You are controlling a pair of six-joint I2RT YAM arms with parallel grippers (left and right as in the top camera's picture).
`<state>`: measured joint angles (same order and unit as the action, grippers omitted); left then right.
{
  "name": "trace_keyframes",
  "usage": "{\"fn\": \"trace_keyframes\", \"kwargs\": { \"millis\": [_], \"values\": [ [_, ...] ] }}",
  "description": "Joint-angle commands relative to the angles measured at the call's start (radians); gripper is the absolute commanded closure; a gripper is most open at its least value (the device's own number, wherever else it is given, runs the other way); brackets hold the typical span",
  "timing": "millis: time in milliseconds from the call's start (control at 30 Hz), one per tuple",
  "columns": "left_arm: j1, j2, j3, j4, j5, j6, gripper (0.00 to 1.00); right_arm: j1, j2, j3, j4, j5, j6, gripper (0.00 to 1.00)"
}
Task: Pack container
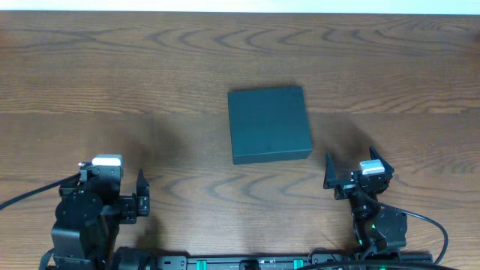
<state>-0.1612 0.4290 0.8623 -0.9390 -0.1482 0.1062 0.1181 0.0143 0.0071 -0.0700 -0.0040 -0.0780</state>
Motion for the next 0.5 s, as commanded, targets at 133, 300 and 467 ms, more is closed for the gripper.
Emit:
{"fn": "trace_keyframes", "kwargs": {
  "millis": [133, 300, 467],
  "values": [
    [-0.004, -0.142, -0.048, -0.042, -0.013, 0.005, 0.01, -0.008, -0.009, -0.002, -0.005, 0.006, -0.013, 0.01],
    [-0.004, -0.301, -0.239, 0.169, 0.036, 0.005, 0.02, -0.008, -0.009, -0.002, -0.005, 0.006, -0.013, 0.01],
    [-0.004, -0.426, -0.465, 0.467, 0.096, 0.005, 0.01, -0.008, -0.009, -0.002, -0.005, 0.006, -0.013, 0.01]
  ]
}}
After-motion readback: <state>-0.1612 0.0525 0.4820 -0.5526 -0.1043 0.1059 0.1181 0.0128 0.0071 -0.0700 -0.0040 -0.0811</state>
